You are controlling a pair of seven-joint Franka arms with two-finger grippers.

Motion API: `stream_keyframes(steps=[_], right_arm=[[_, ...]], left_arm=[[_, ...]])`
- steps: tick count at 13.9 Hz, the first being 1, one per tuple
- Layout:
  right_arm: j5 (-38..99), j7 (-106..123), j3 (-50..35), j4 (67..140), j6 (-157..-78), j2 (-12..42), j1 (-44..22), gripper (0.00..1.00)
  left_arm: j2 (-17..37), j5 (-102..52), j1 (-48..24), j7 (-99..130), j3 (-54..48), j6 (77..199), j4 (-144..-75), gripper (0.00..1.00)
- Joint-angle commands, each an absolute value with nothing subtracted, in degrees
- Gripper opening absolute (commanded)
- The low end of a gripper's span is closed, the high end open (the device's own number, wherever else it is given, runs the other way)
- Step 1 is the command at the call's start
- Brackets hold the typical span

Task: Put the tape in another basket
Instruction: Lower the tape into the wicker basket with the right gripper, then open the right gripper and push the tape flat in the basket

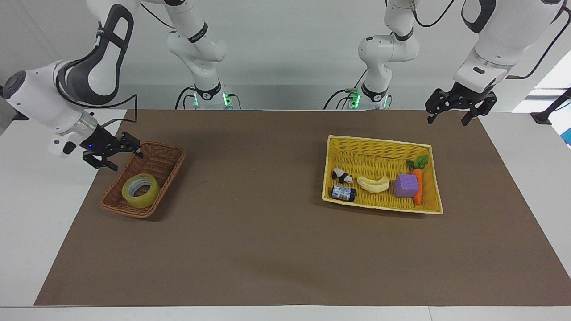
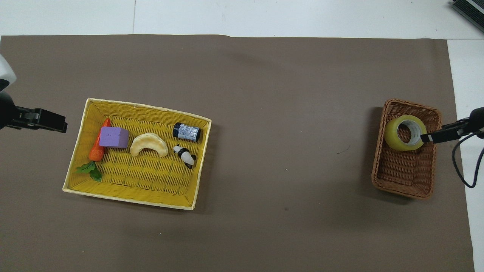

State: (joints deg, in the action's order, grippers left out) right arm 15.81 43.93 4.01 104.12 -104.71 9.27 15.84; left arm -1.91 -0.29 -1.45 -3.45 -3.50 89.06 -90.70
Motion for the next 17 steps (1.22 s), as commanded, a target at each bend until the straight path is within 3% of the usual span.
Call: stream_keyframes(steps=[1,3,13,17], right_arm=[[14.24,41.41,3.52,105.47,-106.08,7.73,16.08,1.0],[12.15,35.98,3.52,103.98,-106.26,7.47,15.04,1.0],[1.93,-5.07,3.25,103.19,-103.45,0.8,-3.51,1.0],[1.93,-9.31,3.69,95.3,-97.49,0.35,-4.13,1.0]], left_arm=[[-2.2,-0.88,-2.46,-3.61,-2.55,88.24,-90.09,1.0],[-2.2,-0.88,-1.59,-3.6,-2.2,88.33,-90.09,1.0],[-2.2,-0.7,-0.35,-3.52,-1.76,88.33,-90.09,1.0],[-2.2,-0.7,-0.44,-3.6,-1.76,88.33,-90.09,1.0]])
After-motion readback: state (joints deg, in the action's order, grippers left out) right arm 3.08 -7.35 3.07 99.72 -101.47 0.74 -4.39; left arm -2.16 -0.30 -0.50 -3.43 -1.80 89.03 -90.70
